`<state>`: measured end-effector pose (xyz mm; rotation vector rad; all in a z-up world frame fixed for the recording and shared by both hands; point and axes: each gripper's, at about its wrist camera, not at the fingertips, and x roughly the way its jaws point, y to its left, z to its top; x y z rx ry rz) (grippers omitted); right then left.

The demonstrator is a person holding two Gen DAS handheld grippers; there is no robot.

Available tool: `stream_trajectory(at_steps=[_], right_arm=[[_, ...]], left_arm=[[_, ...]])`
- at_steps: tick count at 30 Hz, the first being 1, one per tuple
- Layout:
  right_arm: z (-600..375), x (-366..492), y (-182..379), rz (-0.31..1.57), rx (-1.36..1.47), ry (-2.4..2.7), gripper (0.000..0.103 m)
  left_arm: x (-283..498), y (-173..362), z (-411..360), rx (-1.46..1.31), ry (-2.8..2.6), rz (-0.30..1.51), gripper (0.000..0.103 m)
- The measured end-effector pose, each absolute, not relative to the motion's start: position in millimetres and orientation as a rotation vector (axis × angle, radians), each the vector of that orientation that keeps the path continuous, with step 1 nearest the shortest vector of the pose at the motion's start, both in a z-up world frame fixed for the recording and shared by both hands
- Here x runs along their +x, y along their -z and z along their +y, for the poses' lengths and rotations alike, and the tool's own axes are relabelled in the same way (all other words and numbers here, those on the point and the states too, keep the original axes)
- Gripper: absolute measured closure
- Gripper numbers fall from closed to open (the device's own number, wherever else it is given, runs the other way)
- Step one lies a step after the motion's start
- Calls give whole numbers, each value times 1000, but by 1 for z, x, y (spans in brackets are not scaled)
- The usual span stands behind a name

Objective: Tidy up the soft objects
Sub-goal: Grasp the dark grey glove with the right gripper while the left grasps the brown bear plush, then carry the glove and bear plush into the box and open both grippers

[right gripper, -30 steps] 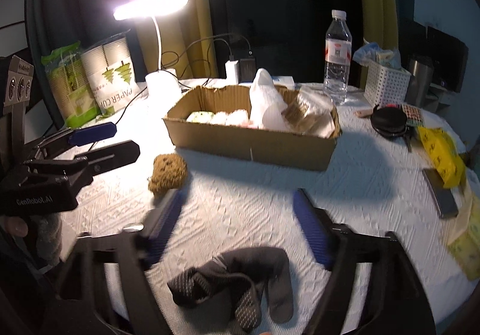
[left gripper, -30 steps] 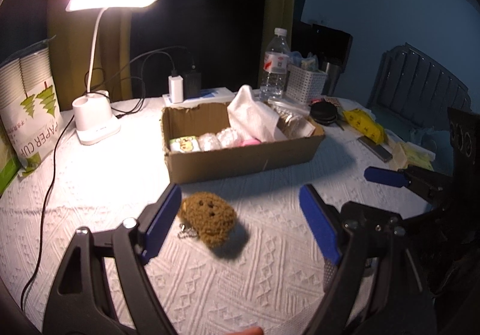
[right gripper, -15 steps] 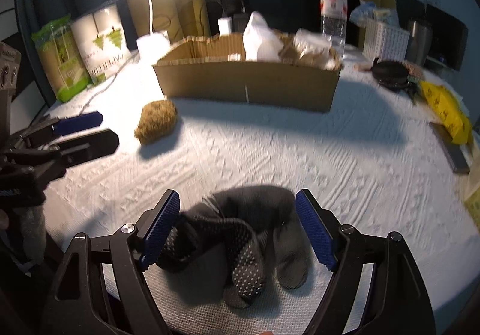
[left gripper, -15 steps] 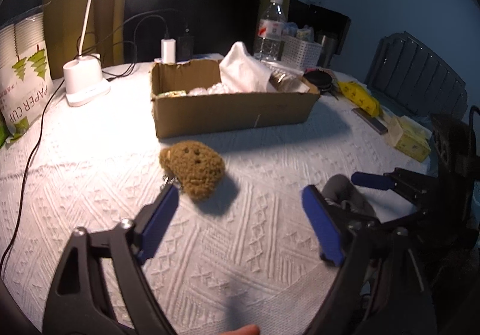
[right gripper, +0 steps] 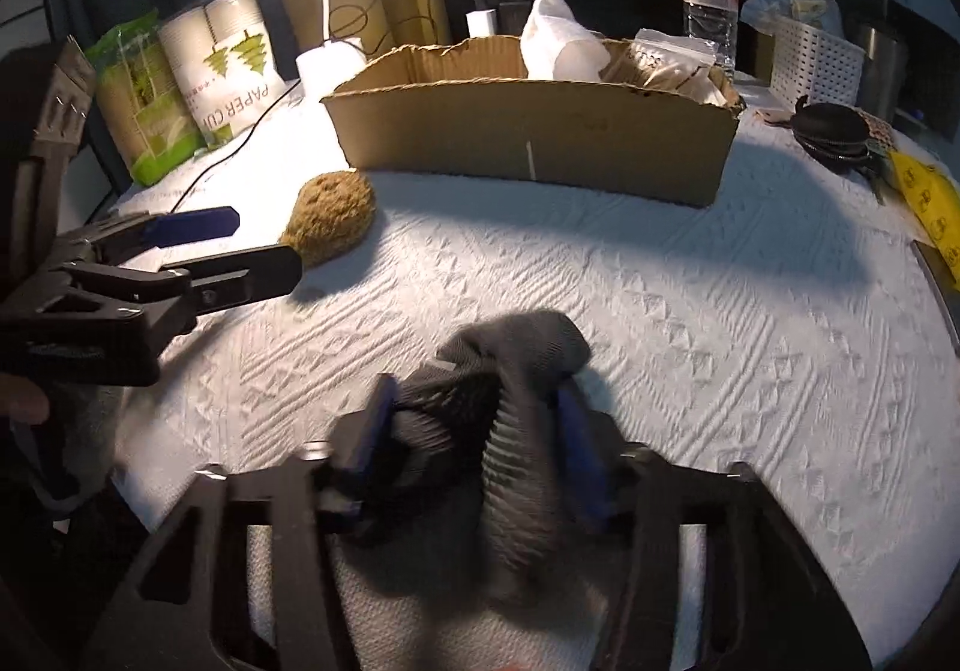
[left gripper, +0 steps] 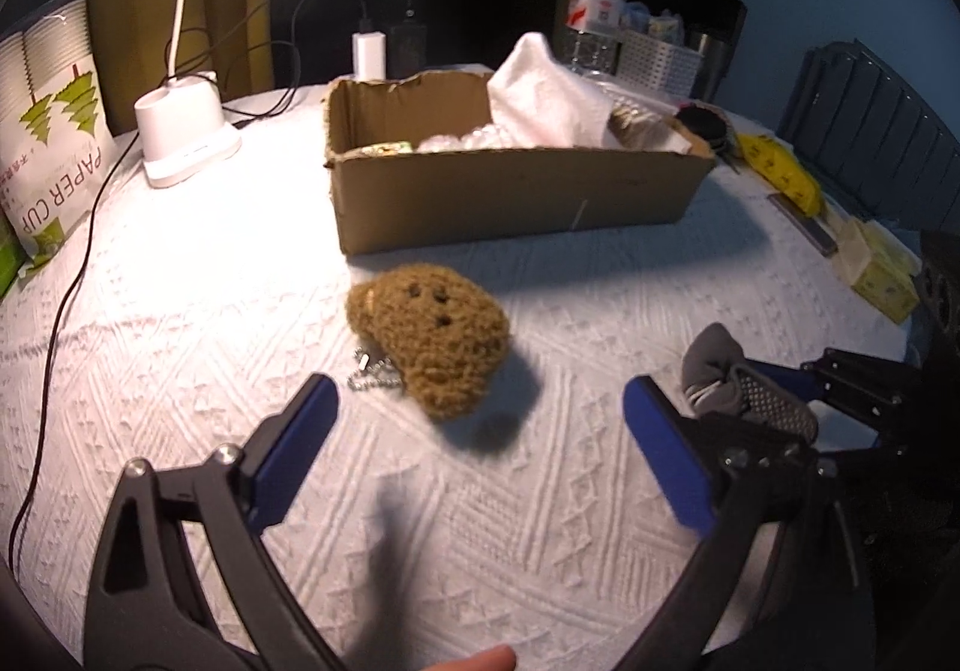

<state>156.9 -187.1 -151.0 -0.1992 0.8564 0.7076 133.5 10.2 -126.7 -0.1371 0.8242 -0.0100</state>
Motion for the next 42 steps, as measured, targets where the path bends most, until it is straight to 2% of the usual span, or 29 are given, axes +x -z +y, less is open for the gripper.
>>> stream_trajectory(at_steps=[5, 12, 13, 14, 16, 17, 18, 20, 42], right_arm=[[-190, 171, 149, 846, -186, -724, 64], [-196, 186, 141, 823, -141, -756, 65], [-198, 188, 139, 818, -138, -754, 65], [-199, 190, 139, 816, -135, -752, 65], [-201, 195, 138, 815, -127, -743, 65], [-203, 196, 137, 814, -123, -740, 65], [-203, 197, 137, 813, -122, -737, 65], [-205, 199, 136, 811, -123, -731, 65], [-187, 227, 67, 657, -172, -743, 65]], left_arm=[[155, 127, 14, -120, -35, 830, 6], [183, 140, 19, -111, -47, 883, 7], [186, 141, 19, -108, -43, 888, 10], [188, 142, 19, -110, -36, 897, 19], [191, 145, 19, -105, -33, 910, 26], [191, 146, 19, -103, -34, 913, 38], [192, 146, 20, -101, -32, 916, 45], [190, 143, 18, -98, -5, 904, 49], [194, 71, 14, -76, 72, 710, 51]])
